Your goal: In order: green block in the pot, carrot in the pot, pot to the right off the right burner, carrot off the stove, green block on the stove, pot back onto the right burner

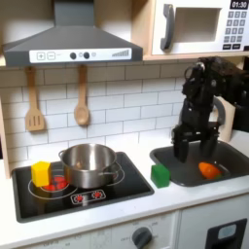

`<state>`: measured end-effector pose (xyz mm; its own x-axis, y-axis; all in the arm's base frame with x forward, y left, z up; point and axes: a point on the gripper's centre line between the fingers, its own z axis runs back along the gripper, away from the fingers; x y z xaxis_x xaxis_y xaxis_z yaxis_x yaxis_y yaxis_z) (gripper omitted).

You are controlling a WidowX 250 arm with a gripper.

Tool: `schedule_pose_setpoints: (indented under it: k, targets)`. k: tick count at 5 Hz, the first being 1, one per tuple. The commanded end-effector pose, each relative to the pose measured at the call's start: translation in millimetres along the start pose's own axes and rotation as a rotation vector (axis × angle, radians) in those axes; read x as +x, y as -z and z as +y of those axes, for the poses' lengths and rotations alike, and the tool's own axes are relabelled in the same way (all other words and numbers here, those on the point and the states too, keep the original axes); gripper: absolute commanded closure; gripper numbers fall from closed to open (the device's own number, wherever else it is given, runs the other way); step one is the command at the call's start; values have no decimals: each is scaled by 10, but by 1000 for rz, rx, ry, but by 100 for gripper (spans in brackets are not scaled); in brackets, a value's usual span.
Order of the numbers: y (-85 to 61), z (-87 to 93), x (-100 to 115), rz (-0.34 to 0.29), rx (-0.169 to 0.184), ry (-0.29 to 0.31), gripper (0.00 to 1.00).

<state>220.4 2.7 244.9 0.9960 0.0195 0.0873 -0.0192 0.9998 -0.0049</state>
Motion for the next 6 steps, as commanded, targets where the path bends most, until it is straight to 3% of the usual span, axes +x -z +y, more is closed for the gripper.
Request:
schedule_pose_setpoints:
  k: [1,6]
  targets:
    - [63,-13,230,4,1,-1,0]
    - [221,27,600,20,-1,-17,0]
